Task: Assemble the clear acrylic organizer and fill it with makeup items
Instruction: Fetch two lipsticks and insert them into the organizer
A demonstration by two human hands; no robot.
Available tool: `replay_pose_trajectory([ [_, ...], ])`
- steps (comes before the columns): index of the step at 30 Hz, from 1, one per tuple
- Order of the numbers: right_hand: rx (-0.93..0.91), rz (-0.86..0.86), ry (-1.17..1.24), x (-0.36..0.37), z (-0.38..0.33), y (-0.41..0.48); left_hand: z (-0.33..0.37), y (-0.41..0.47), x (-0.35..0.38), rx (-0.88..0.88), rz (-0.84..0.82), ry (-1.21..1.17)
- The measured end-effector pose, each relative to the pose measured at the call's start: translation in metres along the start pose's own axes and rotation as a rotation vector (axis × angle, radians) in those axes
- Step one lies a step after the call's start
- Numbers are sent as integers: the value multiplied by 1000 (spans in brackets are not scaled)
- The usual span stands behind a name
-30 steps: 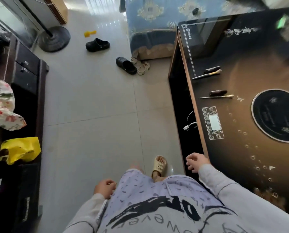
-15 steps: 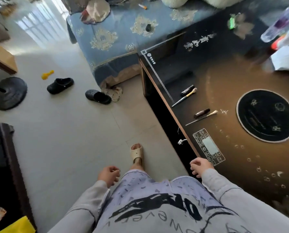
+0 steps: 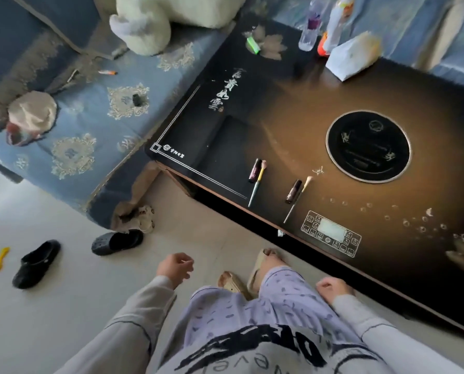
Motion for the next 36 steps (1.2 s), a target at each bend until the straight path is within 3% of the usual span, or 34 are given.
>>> replay_pose_trajectory([
  [10,75,73,309,-35,-15,26,43,22,23,2,-93,234],
  [20,-7,46,443,-80,-88,55,136,65,35,123,-114,333],
  [26,-28,56,409,-84,-133,76,205,98,45,209,-27,525],
  [36,-14,245,117,-85,-188,112,273,154,69,269,78,560],
])
Point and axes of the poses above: each hand's wrist, its own y-axis towards the middle knuckle, its own x-axis out of the palm, z = x × y, the point moved 5 cm from there along y, towards the middle knuckle
